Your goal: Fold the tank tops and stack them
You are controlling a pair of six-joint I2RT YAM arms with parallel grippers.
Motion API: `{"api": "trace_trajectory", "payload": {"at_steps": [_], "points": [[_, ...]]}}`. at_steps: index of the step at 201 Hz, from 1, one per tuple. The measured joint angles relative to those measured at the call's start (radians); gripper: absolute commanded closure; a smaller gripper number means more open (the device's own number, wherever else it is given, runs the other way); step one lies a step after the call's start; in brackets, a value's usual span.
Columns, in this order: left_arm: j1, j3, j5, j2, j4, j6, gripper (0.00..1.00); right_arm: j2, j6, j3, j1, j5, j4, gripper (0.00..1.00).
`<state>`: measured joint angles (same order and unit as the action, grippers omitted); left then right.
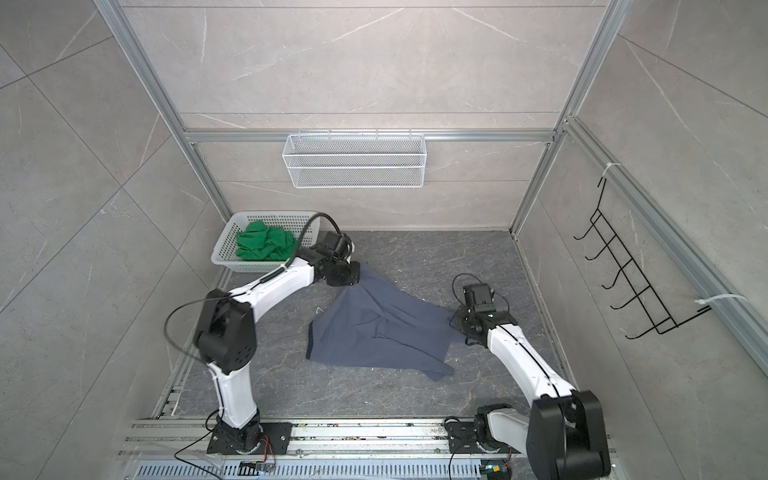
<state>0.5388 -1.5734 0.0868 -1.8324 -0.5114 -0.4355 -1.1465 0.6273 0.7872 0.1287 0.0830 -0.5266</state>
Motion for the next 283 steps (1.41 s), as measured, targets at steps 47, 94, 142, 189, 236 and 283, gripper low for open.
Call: {"api": "trace_trajectory", "payload": {"at_steps": [47,94,142,189,236,283], "points": [[0.000,0.039,-0.060,0.380,0.202,0.042,0.98,0.158,-0.082,0.302,0.000,0.026,0.002,1.00],[0.001,0.504,-0.054,0.570,0.323,-0.034,0.78,0.224,-0.086,0.092,0.000,-0.103,0.029,1.00],[0.047,0.917,-0.017,0.573,0.186,-0.183,0.37,0.199,-0.016,-0.239,0.000,-0.249,-0.021,0.65],[0.058,0.727,-0.111,0.639,0.005,-0.216,0.30,0.216,0.008,-0.219,0.000,-0.243,-0.055,0.47],[0.101,0.221,-0.154,0.240,-0.067,-0.140,0.29,0.243,0.009,-0.157,0.000,-0.185,-0.056,0.46],[0.108,-0.097,-0.162,-0.179,-0.217,-0.046,0.29,0.246,0.009,-0.169,0.000,-0.174,-0.053,0.42]]}}
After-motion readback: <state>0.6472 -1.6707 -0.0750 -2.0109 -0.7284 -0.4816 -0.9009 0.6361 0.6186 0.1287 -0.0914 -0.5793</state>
